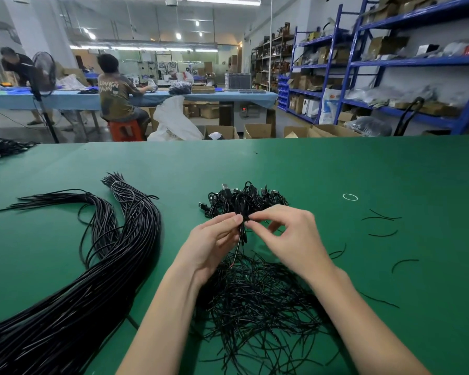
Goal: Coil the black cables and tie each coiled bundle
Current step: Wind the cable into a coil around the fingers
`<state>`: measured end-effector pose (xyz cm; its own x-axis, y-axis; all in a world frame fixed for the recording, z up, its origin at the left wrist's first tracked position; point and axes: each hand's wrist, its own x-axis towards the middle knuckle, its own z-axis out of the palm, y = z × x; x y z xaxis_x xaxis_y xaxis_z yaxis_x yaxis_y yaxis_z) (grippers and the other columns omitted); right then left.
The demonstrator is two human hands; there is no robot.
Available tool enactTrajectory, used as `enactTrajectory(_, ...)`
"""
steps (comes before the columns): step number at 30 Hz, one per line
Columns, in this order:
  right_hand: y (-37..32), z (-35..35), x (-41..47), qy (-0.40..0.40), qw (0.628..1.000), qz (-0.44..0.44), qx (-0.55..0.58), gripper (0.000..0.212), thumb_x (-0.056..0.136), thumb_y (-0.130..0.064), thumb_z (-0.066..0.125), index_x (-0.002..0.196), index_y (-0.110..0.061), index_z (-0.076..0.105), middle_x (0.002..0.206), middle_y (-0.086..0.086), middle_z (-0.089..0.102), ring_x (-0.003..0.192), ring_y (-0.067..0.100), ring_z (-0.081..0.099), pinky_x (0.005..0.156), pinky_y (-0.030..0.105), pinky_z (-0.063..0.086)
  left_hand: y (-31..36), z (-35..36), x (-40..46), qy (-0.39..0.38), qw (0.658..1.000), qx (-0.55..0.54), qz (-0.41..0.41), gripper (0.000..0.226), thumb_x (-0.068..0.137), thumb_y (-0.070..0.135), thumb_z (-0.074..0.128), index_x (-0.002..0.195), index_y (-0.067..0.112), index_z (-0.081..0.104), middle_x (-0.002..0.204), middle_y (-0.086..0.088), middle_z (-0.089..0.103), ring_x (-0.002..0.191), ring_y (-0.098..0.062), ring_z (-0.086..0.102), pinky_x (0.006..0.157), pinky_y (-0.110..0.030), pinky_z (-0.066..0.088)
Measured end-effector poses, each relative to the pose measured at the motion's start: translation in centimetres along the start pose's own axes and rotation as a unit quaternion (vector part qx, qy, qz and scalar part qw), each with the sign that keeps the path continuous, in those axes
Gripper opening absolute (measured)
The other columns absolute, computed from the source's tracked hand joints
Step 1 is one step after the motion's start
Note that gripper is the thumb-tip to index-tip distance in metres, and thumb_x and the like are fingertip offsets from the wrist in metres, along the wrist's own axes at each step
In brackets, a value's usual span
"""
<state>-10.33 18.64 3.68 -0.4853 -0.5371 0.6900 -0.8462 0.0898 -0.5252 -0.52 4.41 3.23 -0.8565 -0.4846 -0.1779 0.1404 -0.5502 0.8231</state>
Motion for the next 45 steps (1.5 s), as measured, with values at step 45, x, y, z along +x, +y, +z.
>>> enactTrajectory(45,-1.4,0.0,1.0,-0.049,0.681,0.524,0.509,0.014,0.08,-0.009,0.072,0.067,-0.01,0.072,0.068,0.002,0.066,0.048,0.006,0.051,0.035,0.012,0.035,-0.6,1.2,-0.1,-0.027,0.995,0.039,0.082,0.025,0.055,0.016,0.089,0.079,0.015,0.081,0.084,-0.005,0.075,0.076,-0.011,0.071,0.071,-0.017,0.055)
